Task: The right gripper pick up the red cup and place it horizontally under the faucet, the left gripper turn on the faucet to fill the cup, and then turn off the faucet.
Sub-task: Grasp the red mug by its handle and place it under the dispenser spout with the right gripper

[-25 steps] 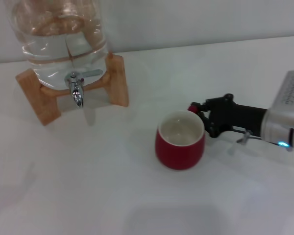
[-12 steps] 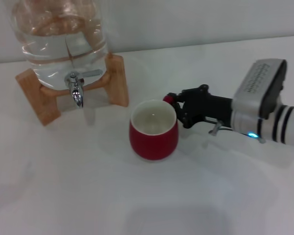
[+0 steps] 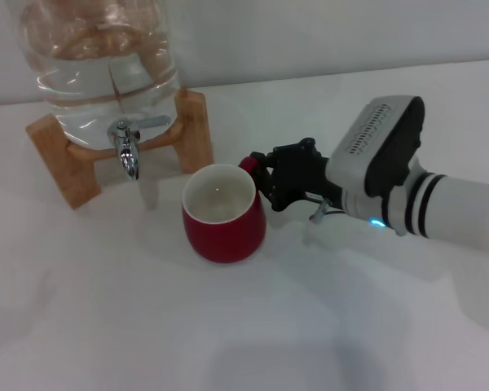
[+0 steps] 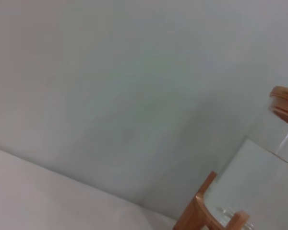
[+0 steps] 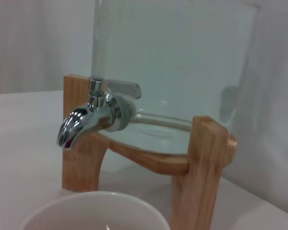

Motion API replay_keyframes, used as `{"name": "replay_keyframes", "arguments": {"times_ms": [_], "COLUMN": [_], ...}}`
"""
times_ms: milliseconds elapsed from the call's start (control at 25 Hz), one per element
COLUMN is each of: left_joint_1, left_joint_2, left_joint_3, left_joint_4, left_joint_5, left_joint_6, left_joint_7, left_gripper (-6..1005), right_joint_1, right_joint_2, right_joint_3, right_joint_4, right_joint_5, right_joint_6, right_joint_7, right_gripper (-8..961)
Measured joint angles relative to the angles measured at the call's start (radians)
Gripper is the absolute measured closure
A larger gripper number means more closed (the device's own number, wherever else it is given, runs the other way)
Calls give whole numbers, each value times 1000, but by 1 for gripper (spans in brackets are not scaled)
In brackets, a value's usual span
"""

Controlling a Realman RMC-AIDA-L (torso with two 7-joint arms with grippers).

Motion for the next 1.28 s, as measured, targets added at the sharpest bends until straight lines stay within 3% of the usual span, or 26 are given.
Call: {"name": "replay_keyframes", "arguments": {"times_ms": [560, 1280], "left_joint_1": [-6, 0], "left_joint_2": [-2, -3], "left_joint_3": [5, 5], "left_joint_4": [-1, -2], "left_joint_5": [8, 8], "left_joint_6": [-1, -10], "left_joint_7": [-2, -1], "left_gripper": [110, 110], "right_joint_1": [52, 160], "right_joint_2": [6, 16], "right_joint_3": [-175, -279], "right_joint_4": [74, 66], "right_joint_5": [18, 18], "right_joint_6": [-211, -401], "right_joint_7": [58, 206], "right_gripper": [835, 835]}}
